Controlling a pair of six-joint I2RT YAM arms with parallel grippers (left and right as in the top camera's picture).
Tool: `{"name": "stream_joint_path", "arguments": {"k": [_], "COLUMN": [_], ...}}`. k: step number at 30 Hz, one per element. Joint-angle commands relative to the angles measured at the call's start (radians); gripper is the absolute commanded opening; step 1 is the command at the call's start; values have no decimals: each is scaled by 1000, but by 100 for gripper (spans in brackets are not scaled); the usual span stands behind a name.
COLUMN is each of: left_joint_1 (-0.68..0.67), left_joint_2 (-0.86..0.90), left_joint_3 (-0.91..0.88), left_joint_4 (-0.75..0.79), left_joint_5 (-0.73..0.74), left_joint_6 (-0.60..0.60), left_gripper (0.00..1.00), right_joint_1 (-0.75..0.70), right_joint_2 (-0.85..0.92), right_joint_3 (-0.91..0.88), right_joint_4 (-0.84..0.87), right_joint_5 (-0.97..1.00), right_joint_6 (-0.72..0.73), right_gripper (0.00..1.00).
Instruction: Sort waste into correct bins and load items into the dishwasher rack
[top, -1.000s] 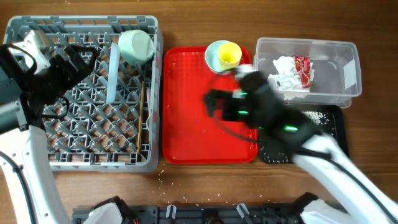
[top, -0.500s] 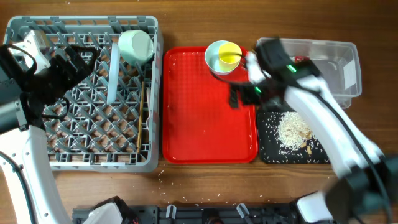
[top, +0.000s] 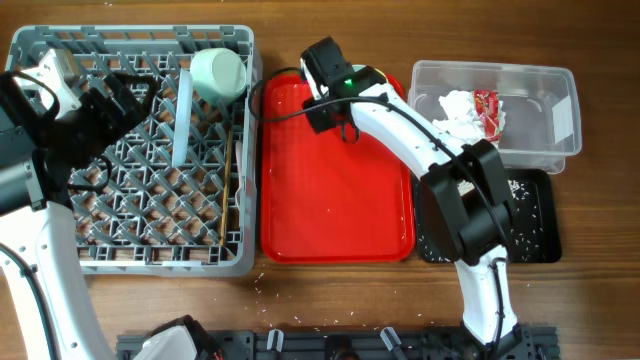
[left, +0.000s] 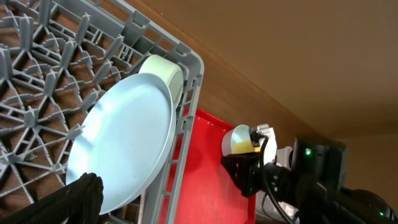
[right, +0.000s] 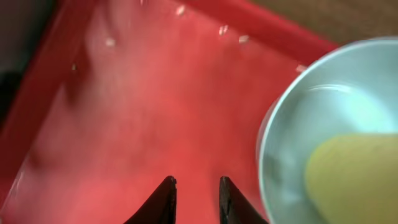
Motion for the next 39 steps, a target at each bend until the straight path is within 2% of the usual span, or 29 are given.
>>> {"name": "stream_joint_path", "arguments": {"k": [1,3,8,18,22,24,31,39], "left_joint_1": [8,7,7,7,7,7,7,7], "left_joint_2": [2,2,2,2,2,2,2,2], "left_joint_3": [0,0,0,0,0,0,0,0], "left_joint_4": [3,3,3,3,3,3,3,3], "left_joint_5": [8,8,8,8,8,8,8,8], "left_joint_6": [-5,-5,-5,-5,-5,-5,-5,-5], "left_gripper": [100,100,100,100,100,100,100,100], "right_joint_1": [0,0,-2,-5,-3,-3,-16,-19], "right_joint_2": [-3,-3,2,17,17,17,17,17], "right_joint_3": [8,8,8,-12,-12,-12,-13,-34], "right_joint_4": [32,47,124,65,14,-6,24,42], "right_joint_5": [42,68,199,201,146,142,153,152], "right_joint_6": [-9,-8,-9,-8,-8,-8,-18,-17], "right_gripper": [24,24,35,35,31,25,29,26]}}
